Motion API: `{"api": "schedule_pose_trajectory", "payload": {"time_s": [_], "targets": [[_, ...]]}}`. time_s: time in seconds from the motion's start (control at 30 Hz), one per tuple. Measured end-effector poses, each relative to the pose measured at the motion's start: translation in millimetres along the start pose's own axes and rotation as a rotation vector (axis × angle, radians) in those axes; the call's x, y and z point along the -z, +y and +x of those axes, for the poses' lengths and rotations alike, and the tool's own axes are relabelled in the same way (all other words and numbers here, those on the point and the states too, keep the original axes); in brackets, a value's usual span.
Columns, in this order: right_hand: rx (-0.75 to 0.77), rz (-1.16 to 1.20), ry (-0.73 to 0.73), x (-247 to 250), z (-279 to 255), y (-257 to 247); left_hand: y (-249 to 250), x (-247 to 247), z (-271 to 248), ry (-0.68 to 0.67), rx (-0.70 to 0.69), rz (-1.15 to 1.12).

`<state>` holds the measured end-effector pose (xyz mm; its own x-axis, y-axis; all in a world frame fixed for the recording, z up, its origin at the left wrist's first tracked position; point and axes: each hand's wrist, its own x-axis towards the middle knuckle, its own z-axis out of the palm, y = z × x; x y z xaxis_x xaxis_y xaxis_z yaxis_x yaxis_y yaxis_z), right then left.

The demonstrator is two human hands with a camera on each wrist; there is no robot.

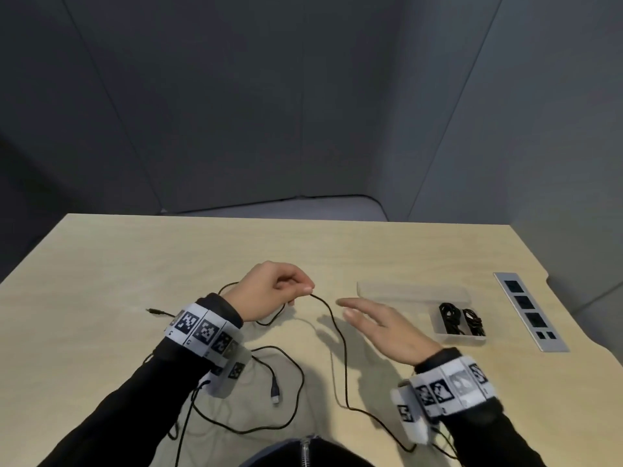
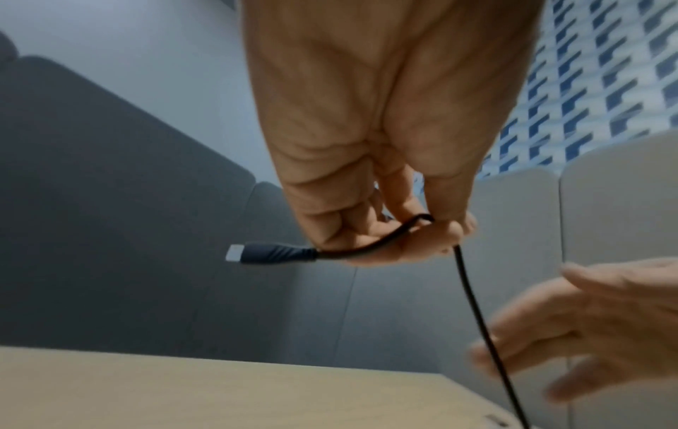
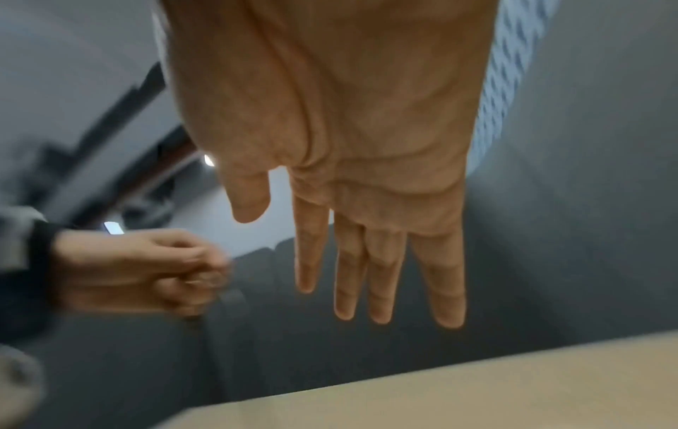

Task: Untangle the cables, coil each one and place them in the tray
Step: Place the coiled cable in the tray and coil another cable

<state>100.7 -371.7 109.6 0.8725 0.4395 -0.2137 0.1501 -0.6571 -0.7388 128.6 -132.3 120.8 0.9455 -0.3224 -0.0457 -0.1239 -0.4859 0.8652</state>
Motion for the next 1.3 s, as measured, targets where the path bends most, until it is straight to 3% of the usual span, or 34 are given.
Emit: {"api": "schedule_pose_trajectory", "payload": {"time_s": [0.07, 0.17, 0.27, 0.33, 0.5, 0.7, 0.83, 0.93, 1.03, 1.17, 1.3], "targets": [[0.045, 0.029, -0.017, -20.0, 15.3, -4.2, 5.6, -4.7, 4.0, 0.082, -0.011, -0.104], [0.057, 0.09, 0.102, -29.5, 28.8, -1.4, 3.2, -0.8, 7.5, 0.168, 0.004, -0.232], [-0.022, 0.387, 0.236, -17.4, 31.8, -3.2, -7.6, 6.6, 2.7, -0.005, 0.004, -0.103], [-0.013, 0.418, 0.307, -7.3, 31.9, -4.7, -12.5, 5.6, -1.3, -0.13, -0.023, -0.011], [0.041, 0.443, 0.461, 4.1, 34.8, -9.7, -8.6, 1.2, -1.3, -0.174, -0.047, 0.169], [-0.011, 0.628, 0.627, 16.3, 40.5, -5.9, -6.8, -6.0, 7.0, -0.091, 0.01, -0.072], [-0.046, 0.589, 0.682, 16.3, 43.5, 2.0, -4.1, -6.4, 10.5, 0.027, 0.147, -0.432], [-0.025, 0.541, 0.643, 8.8, 44.9, 5.8, 5.7, -6.6, 8.9, 0.066, 0.137, -0.792], [0.012, 0.465, 0.487, -6.7, 47.4, 3.9, 12.1, -12.5, 10.9, 0.165, 0.116, -1.027], [0.032, 0.432, 0.258, -34.5, 48.5, -1.2, 13.4, -22.8, 11.5, 0.173, 0.08, -1.138], [0.016, 0.426, 0.182, -44.0, 47.9, -5.5, 11.9, -30.0, 11.2, 0.279, 0.054, -1.078]]}}
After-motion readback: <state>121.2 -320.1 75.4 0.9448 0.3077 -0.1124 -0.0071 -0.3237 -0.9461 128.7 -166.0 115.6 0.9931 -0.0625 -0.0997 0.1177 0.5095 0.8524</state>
